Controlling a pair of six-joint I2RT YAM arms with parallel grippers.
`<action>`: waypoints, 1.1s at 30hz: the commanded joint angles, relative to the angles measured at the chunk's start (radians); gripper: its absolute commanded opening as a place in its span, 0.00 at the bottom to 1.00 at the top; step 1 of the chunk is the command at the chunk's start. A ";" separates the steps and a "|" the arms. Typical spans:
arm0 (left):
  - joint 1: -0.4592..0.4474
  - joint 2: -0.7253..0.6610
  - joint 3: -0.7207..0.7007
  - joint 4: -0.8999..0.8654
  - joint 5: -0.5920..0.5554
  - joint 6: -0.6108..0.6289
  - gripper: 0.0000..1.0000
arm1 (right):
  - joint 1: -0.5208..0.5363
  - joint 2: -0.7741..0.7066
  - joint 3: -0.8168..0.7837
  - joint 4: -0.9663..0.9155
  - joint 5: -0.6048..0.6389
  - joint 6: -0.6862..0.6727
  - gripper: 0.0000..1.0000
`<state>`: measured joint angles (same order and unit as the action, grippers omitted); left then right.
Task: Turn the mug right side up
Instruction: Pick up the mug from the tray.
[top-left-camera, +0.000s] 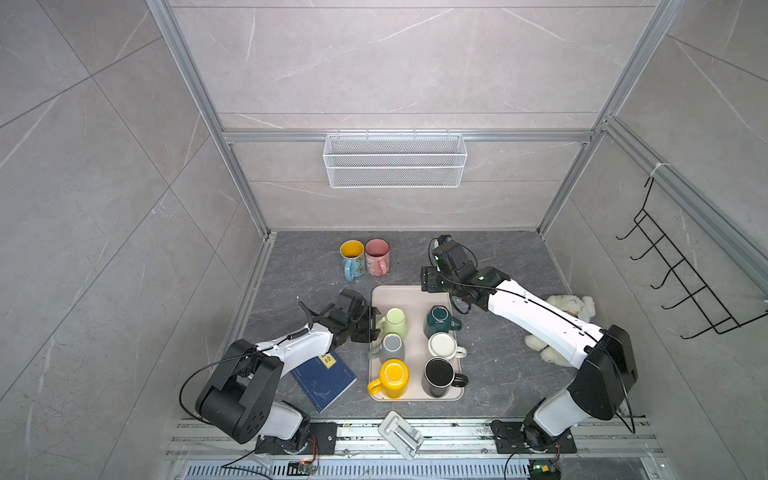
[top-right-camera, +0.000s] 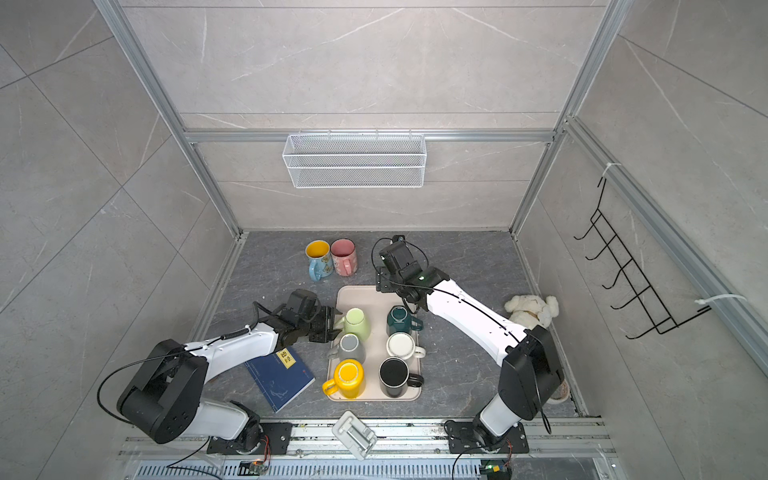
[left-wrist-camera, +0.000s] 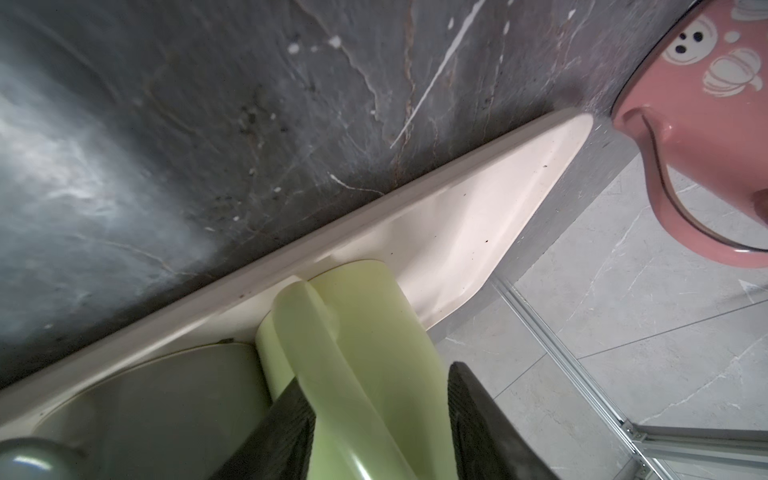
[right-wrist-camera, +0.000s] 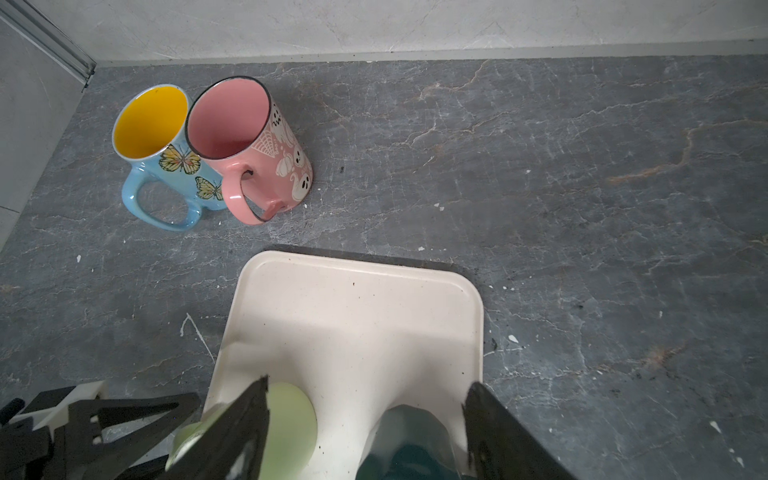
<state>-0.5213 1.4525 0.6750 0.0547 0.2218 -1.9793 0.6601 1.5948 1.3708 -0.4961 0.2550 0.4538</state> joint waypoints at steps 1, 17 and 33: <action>-0.001 0.014 0.040 0.036 0.021 -0.020 0.53 | -0.008 -0.036 -0.021 0.004 0.001 0.017 0.76; -0.001 0.069 0.067 0.050 -0.010 -0.003 0.39 | -0.023 -0.045 -0.042 0.002 0.007 0.022 0.76; 0.006 0.115 0.118 0.073 -0.023 0.014 0.23 | -0.043 -0.050 -0.061 0.000 0.018 0.025 0.76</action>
<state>-0.5209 1.5612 0.7555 0.1200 0.2108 -1.9808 0.6224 1.5700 1.3273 -0.4961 0.2584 0.4610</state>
